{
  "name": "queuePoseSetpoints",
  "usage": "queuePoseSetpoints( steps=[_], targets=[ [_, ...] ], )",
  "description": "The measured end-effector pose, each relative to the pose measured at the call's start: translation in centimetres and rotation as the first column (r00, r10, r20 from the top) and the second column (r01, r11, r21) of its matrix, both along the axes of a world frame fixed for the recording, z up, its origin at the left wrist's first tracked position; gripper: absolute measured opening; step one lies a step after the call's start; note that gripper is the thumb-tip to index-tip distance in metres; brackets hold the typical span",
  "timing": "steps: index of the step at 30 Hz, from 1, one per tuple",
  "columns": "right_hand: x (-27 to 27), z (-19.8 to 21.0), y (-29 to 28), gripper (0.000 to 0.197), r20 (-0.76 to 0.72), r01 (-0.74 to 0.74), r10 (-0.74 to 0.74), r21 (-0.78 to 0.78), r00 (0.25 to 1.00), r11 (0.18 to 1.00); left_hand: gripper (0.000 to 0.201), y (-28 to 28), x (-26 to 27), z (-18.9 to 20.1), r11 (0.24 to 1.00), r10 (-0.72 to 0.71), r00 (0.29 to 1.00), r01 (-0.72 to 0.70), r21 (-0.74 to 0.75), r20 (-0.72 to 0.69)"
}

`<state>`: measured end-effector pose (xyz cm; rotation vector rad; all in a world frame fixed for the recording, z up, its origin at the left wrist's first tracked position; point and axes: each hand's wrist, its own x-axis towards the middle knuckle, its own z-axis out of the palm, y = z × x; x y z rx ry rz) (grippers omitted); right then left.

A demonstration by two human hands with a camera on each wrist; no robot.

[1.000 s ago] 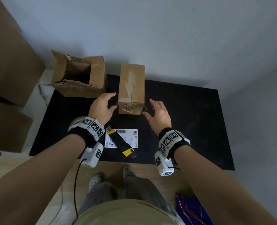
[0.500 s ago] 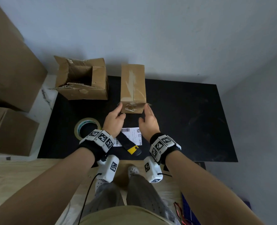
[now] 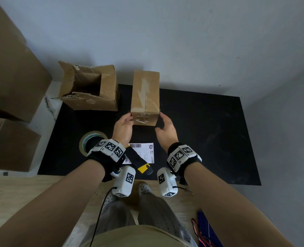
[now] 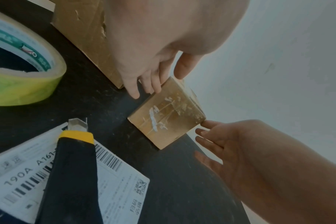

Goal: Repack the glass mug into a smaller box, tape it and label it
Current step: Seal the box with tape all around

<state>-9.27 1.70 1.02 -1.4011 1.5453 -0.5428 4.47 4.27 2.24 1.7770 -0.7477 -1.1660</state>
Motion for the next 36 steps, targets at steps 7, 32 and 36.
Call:
queuePoseSetpoints(
  steps=[7, 32, 36],
  targets=[
    [-0.3, -0.2, -1.4, 0.066, 0.032, -0.028, 0.027, 0.029, 0.999, 0.999, 0.043, -0.8, 0.5, -0.5, 1.0, -0.028, 0.998, 0.028, 0.008, 0.057],
    [0.9, 0.7, -3.0, 0.075, 0.256, 0.06, -0.101, 0.161, 0.961, 0.985, 0.073, -3.1, 2.1, -0.3, 0.985, -0.168, 0.975, 0.173, 0.018, -0.146],
    [0.9, 0.5, -3.4, 0.074, 0.232, 0.072, -0.11, 0.165, 0.966, 0.984, 0.076, -3.3, 2.0, -0.3, 0.978, -0.191, 0.973, 0.2, 0.063, -0.132]
  ],
)
